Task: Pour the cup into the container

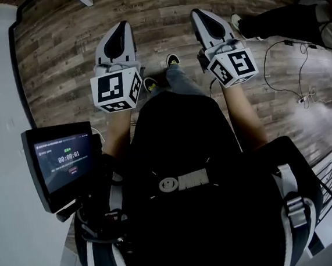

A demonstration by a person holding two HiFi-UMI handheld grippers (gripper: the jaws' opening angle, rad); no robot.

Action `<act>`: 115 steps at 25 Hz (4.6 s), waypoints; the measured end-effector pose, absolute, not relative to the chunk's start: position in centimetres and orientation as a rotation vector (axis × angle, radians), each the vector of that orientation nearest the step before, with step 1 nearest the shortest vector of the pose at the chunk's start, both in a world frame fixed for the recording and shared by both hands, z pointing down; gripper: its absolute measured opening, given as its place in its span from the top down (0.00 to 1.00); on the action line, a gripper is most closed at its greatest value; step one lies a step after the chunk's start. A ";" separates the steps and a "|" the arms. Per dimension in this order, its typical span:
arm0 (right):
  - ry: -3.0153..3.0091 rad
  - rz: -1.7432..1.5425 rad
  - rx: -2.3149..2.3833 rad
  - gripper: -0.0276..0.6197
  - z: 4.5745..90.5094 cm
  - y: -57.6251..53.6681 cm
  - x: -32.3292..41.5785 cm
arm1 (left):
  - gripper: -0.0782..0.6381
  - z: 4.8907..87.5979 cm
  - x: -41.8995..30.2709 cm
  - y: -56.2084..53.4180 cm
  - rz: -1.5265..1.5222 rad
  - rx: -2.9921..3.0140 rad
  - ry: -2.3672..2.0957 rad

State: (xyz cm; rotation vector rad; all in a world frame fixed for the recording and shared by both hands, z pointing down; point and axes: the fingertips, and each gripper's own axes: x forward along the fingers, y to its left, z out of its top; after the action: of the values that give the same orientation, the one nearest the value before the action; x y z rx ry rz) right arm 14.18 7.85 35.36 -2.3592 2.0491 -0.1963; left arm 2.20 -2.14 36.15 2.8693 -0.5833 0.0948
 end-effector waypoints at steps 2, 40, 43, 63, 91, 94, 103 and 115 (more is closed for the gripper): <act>2.064 -0.191 -2.350 0.95 35.1 7.3 13.9 | 0.89 35.9 2.2 -2.5 0.086 2.865 -0.577; 2.112 -0.112 -2.322 0.95 35.2 -6.3 27.3 | 0.89 35.7 15.5 -14.8 0.135 2.917 -0.616; 2.121 -0.080 -2.334 0.95 34.5 -6.4 27.5 | 0.89 35.0 16.0 -14.4 0.092 2.937 -0.595; 2.182 -0.064 -2.379 0.95 33.7 -5.7 27.7 | 0.89 34.1 17.3 -13.4 0.036 2.913 -0.566; 2.228 -0.204 -2.235 0.95 38.2 -8.2 26.0 | 0.89 36.3 13.6 -16.1 0.200 2.907 -0.695; 2.189 -0.242 -2.279 0.95 39.0 -6.7 26.0 | 0.89 36.7 14.3 -14.8 0.215 2.922 -0.624; 2.279 -0.328 -2.287 0.95 39.9 -4.0 25.7 | 0.89 37.6 14.9 -11.0 0.222 2.892 -0.598; 2.302 -0.486 -2.345 0.63 45.9 -3.0 27.1 | 0.89 38.5 15.0 -10.7 0.253 2.860 -0.513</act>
State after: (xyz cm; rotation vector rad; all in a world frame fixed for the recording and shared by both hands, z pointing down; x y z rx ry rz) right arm 27.06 -3.04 45.89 -2.3446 2.3022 -0.4862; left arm 15.01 -10.70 38.53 2.8598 -0.5130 0.2534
